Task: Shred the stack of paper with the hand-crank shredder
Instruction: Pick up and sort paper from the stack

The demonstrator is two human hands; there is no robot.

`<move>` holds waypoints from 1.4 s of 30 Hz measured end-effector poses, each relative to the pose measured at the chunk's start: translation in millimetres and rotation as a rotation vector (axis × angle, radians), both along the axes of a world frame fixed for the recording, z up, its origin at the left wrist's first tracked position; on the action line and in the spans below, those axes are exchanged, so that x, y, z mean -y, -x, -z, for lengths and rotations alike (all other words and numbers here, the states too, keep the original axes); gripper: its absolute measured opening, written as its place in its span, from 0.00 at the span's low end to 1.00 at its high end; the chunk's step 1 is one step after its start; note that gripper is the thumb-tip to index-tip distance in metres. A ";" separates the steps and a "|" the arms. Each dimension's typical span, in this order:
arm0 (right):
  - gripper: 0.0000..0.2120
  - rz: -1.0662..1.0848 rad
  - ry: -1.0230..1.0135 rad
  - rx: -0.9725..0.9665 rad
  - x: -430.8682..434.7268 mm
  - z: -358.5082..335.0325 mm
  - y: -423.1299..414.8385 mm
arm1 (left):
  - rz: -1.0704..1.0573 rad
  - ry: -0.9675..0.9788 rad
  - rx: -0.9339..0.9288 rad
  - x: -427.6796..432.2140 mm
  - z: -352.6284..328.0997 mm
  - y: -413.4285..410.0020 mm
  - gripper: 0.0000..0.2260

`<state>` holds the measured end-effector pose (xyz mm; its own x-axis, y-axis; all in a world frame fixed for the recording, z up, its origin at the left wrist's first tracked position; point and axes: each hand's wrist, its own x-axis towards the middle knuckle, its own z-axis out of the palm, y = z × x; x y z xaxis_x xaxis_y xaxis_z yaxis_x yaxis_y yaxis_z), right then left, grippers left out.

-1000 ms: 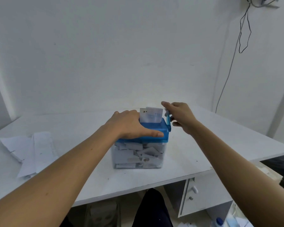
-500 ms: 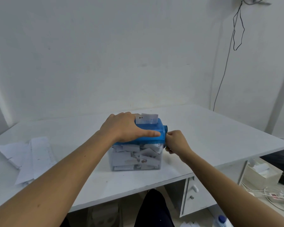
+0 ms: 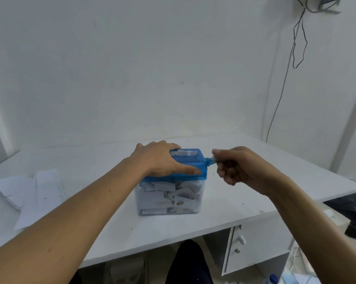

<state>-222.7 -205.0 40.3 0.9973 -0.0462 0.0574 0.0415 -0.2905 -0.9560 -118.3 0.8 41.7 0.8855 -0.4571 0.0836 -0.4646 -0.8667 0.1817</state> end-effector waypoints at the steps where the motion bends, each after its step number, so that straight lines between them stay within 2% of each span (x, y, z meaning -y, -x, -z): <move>1: 0.17 0.004 -0.031 0.024 1.2 -2.5 -7.0 | 0.006 0.003 -0.001 -0.2 -0.6 -0.7 0.47; 5: 0.18 0.094 -0.109 0.105 -3.8 -6.0 -33.5 | 0.008 0.008 -0.001 -1.2 1.0 -1.2 0.47; 10: 0.17 0.245 -0.007 0.182 -7.2 -4.8 -61.7 | 0.017 0.008 0.014 -2.0 3.4 -4.0 0.46; 17: 0.14 0.285 0.074 0.258 0.1 -2.5 -83.9 | 0.022 -0.013 0.035 -0.6 4.6 -7.8 0.45; 20: 0.16 0.296 0.077 0.242 1.2 0.1 -96.5 | 0.021 -0.024 0.038 -1.3 5.5 -9.1 0.46; 27: 0.18 0.320 0.046 0.069 0.9 30.2 -122.7 | 0.027 -0.033 0.055 -1.1 6.5 -10.1 0.48; 29: 0.18 0.313 0.110 0.021 1.7 30.7 -123.9 | 0.026 -0.028 0.052 -1.6 6.8 -10.6 0.48; 31: 0.19 0.289 0.199 -0.074 2.3 35.3 -124.1 | 0.029 -0.028 0.059 -1.6 7.4 -10.7 0.48; 34: 0.17 0.237 0.194 -0.211 4.9 45.0 -121.8 | 0.029 -0.028 0.065 -1.2 6.3 -9.6 0.49; 37: 0.12 0.166 0.286 -0.404 6.1 45.3 -114.4 | 0.026 -0.026 0.064 -1.7 5.5 -8.6 0.47; 42: 0.13 0.033 0.399 -0.627 5.0 45.5 -95.9 | 0.012 -0.026 0.094 -1.4 7.4 -7.2 0.46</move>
<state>-126.8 -210.0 -5.2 0.8467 -0.1716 -0.5036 -0.4920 -0.6126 -0.6186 -111.1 2.1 34.3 0.8688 -0.4705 0.1544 -0.4887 -0.8649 0.1144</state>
